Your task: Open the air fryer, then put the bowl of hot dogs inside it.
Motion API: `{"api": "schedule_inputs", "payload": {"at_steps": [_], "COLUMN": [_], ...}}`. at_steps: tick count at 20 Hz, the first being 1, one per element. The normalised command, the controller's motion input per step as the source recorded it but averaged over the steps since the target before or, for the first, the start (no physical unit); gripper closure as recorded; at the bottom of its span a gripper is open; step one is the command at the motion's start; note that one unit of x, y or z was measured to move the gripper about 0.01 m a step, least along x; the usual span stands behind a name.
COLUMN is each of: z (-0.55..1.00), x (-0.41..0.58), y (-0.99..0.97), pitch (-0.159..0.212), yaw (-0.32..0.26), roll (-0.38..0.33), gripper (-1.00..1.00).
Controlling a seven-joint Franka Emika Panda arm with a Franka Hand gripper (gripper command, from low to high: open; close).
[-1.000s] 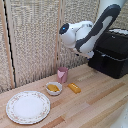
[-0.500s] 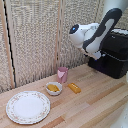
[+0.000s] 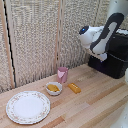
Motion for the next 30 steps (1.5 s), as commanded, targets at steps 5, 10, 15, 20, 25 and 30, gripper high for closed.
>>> {"api": "schedule_inputs", "payload": {"at_steps": [5,10,15,20,25,30], "z": [-0.01,0.0,0.0,0.0,0.0,0.2], "x": [0.0,0.036,0.001,0.015,0.037,0.039], "y": [-0.68,-0.5,-0.15,0.0,0.1,0.54], "pitch": [0.0,0.0,0.003,0.011,0.135,0.207], "yaw": [0.115,0.133,0.043,0.0,0.004,0.063], "roll": [0.0,0.0,0.012,0.0,0.017,0.0], "gripper": [-1.0,1.0,1.0,1.0,1.0,1.0]}}
